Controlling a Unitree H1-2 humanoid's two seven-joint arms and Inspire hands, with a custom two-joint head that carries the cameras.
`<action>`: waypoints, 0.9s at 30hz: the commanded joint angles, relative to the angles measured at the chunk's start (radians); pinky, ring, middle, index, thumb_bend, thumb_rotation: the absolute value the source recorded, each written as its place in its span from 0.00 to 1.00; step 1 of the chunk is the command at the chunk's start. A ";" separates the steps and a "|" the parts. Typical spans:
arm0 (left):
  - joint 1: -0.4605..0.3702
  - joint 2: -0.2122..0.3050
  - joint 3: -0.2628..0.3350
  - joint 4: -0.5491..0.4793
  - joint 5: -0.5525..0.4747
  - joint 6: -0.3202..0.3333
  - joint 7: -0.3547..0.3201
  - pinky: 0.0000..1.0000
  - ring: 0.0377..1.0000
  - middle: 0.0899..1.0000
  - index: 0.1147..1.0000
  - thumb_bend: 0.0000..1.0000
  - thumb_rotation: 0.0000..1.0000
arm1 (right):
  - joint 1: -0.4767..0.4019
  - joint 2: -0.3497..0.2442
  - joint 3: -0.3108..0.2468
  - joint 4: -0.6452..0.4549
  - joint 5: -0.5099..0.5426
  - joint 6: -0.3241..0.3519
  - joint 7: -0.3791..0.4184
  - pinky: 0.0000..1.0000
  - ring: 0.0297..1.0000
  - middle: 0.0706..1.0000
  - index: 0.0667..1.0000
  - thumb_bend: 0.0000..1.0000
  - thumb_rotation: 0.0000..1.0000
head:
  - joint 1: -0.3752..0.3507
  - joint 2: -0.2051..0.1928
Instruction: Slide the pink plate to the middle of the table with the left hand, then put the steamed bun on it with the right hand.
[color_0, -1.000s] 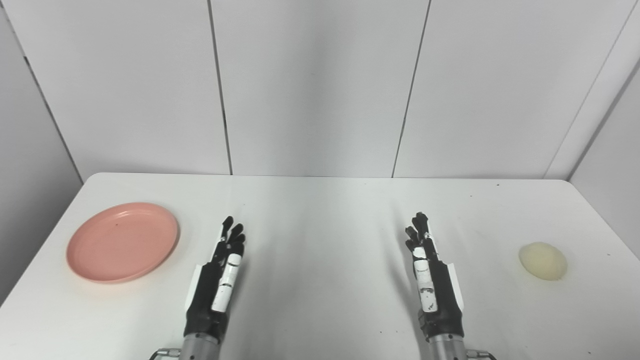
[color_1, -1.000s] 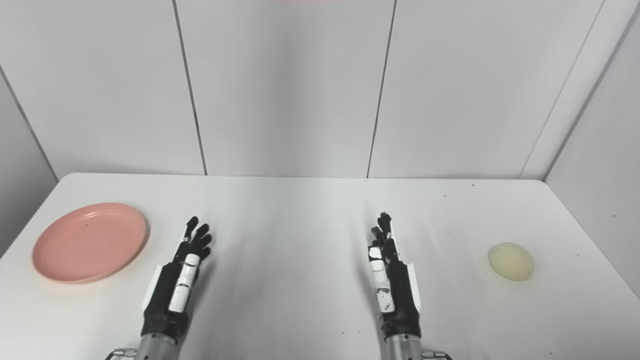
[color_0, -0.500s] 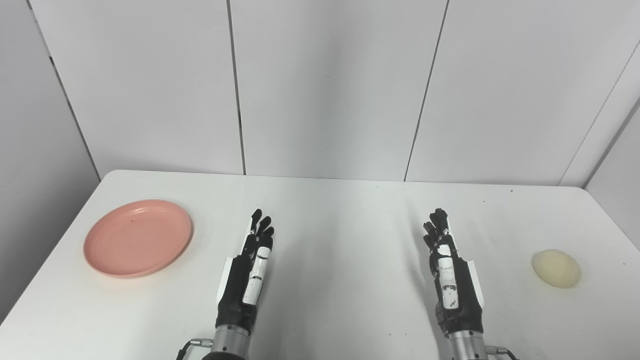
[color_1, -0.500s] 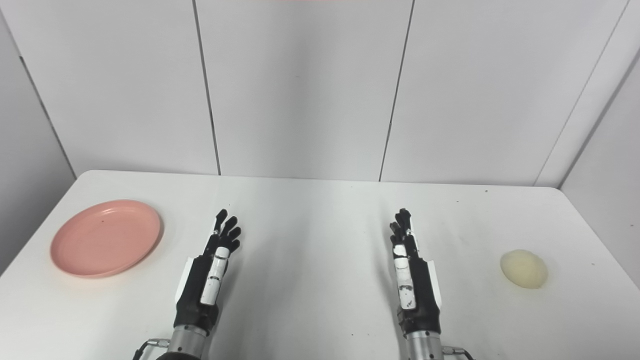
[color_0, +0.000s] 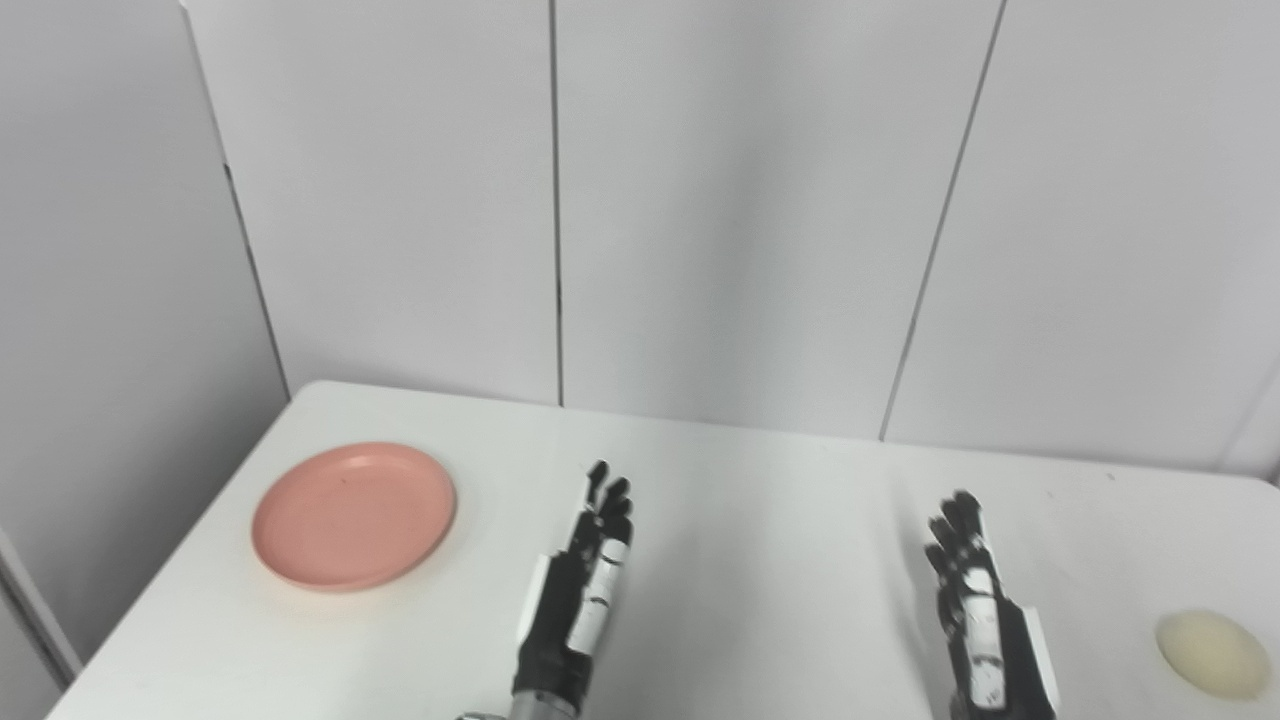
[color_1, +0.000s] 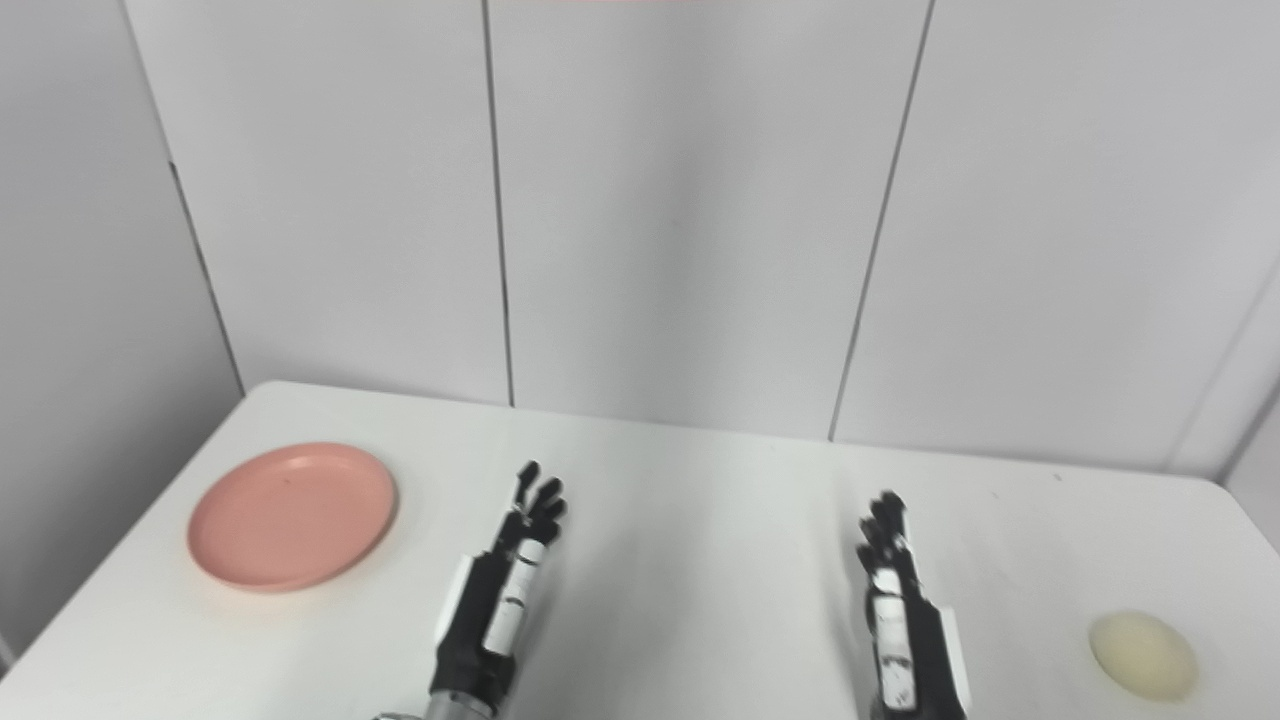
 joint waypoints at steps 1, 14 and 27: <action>0.031 -0.003 0.001 0.060 -0.002 -0.042 0.011 0.95 0.94 0.95 0.97 0.49 0.89 | 0.078 -0.020 -0.017 0.105 -0.006 -0.040 0.010 1.00 0.99 0.98 1.00 0.66 1.00 | -0.004 0.000; 0.030 0.008 0.020 0.032 -0.028 -0.025 -0.001 0.96 0.94 0.95 0.98 0.49 0.93 | 0.083 0.002 -0.003 0.088 -0.024 -0.029 0.009 0.99 0.96 0.96 0.98 0.67 1.00 | -0.067 0.005; -0.094 0.076 0.121 -0.281 -0.160 0.114 -0.028 0.87 0.83 0.80 0.81 0.76 0.86 | 0.116 0.030 0.001 -0.001 -0.048 0.018 -0.013 0.98 0.96 0.96 0.97 0.66 1.00 | -0.087 0.048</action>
